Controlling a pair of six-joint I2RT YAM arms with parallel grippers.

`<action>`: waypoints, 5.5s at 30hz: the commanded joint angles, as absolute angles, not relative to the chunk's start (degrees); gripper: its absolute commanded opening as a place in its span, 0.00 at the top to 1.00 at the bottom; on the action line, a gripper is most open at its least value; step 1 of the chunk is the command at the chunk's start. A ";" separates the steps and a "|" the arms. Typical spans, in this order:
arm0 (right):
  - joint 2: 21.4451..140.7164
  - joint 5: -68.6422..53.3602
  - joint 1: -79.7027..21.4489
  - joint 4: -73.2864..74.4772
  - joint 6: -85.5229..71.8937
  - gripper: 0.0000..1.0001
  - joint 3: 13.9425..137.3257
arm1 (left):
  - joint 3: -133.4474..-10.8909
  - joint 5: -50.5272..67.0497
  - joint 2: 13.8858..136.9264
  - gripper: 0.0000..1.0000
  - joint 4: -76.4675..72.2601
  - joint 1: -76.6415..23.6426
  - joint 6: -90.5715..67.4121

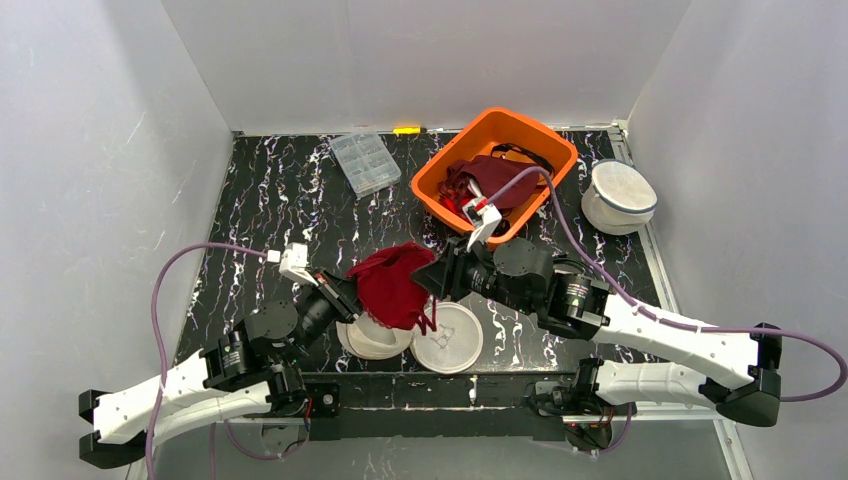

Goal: Unzip the laundry bag and remove the bra
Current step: Pick up the bra from the laundry bag, then place the bra in the bin, then close the laundry bag at the center of the board.

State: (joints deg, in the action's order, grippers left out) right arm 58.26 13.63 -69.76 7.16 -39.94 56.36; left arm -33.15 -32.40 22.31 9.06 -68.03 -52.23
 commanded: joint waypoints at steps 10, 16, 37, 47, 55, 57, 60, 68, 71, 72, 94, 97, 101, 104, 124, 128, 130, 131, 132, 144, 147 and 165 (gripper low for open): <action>54.80 15.57 -69.55 13.63 -35.73 0.12 62.57 | -33.20 -34.10 20.93 1.00 13.67 -67.96 -70.80; 48.43 17.45 -69.53 16.61 -35.61 0.01 59.07 | -31.93 -34.28 18.43 1.00 15.12 -67.88 -76.20; 50.80 -11.52 -60.32 0.52 -38.10 0.01 56.31 | -32.44 -15.51 21.92 1.00 -2.19 -67.88 -69.04; 52.17 -16.19 -60.25 -2.66 -41.10 0.48 53.87 | -33.96 -16.26 23.86 1.00 -2.62 -67.88 -67.45; 50.21 -11.36 -60.23 -0.79 -39.37 0.99 53.99 | -34.43 -19.87 23.20 0.82 1.23 -67.88 -67.14; 49.41 -6.59 -60.24 2.22 -37.41 0.99 55.80 | -35.05 -21.66 22.39 0.54 5.45 -67.88 -67.58; 50.02 4.43 -60.26 8.49 -32.65 0.99 61.77 | -35.93 -24.33 21.00 0.24 14.06 -67.86 -69.34; 60.74 31.27 -58.94 17.75 -21.88 0.99 77.20 | -40.43 -32.91 19.22 0.09 41.70 -67.91 -76.08; 65.91 33.25 -53.73 17.31 -20.63 0.99 80.31 | -41.24 -34.97 17.91 0.10 46.70 -67.90 -76.64; 67.10 32.04 -51.29 16.03 -20.57 0.99 80.67 | -41.49 -35.58 17.71 0.11 48.46 -67.93 -77.17; 94.76 -2.15 -19.45 -10.29 -31.48 0.99 72.28 | -37.60 -38.61 18.04 0.14 51.98 -67.88 -79.28; 96.66 -2.33 -18.58 -9.58 -32.12 0.99 71.05 | -37.35 -38.56 18.43 0.14 51.86 -67.86 -79.28; 97.72 0.98 -16.83 -6.37 -31.28 0.99 70.30 | -37.19 -38.78 18.21 0.14 52.07 -67.85 -78.87; 97.77 3.51 -15.21 -4.73 -30.50 0.85 69.56 | -36.86 -39.14 17.81 0.14 52.46 -67.85 -79.18; 80.19 12.89 -19.52 9.93 -26.55 0.01 76.17 | -46.30 -46.17 31.22 0.08 57.59 -67.90 -64.22; 71.46 14.95 -26.56 12.60 -26.26 0.01 74.00 | -49.20 -46.83 37.99 0.08 59.50 -67.86 -60.88; 67.46 15.49 -30.22 13.94 -26.11 0.01 70.98 | -50.24 -46.78 41.46 0.07 60.02 -67.91 -59.73; 65.58 14.94 -31.69 14.67 -26.40 0.02 69.13 | -50.65 -46.68 43.34 0.08 60.32 -67.92 -59.31; 63.90 13.18 -32.83 14.85 -27.19 0.03 65.79 | -51.10 -46.71 45.07 0.08 60.87 -67.92 -59.45; 57.23 -1.79 -40.48 10.49 -36.21 0.19 38.22 | -51.80 -45.08 58.93 0.29 63.25 -67.66 -61.48; 57.33 1.69 -42.91 11.80 -39.01 0.22 34.86 | -50.50 -45.11 59.06 0.37 62.69 -67.21 -62.23; 63.38 11.60 -55.27 13.92 -53.76 0.30 25.45 | -45.01 -39.46 56.06 0.79 55.78 -66.80 -60.88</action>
State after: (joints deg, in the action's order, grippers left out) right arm 62.33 8.82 -53.30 15.94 -49.82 26.46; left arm -45.58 -40.01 58.78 56.66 -67.18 -61.52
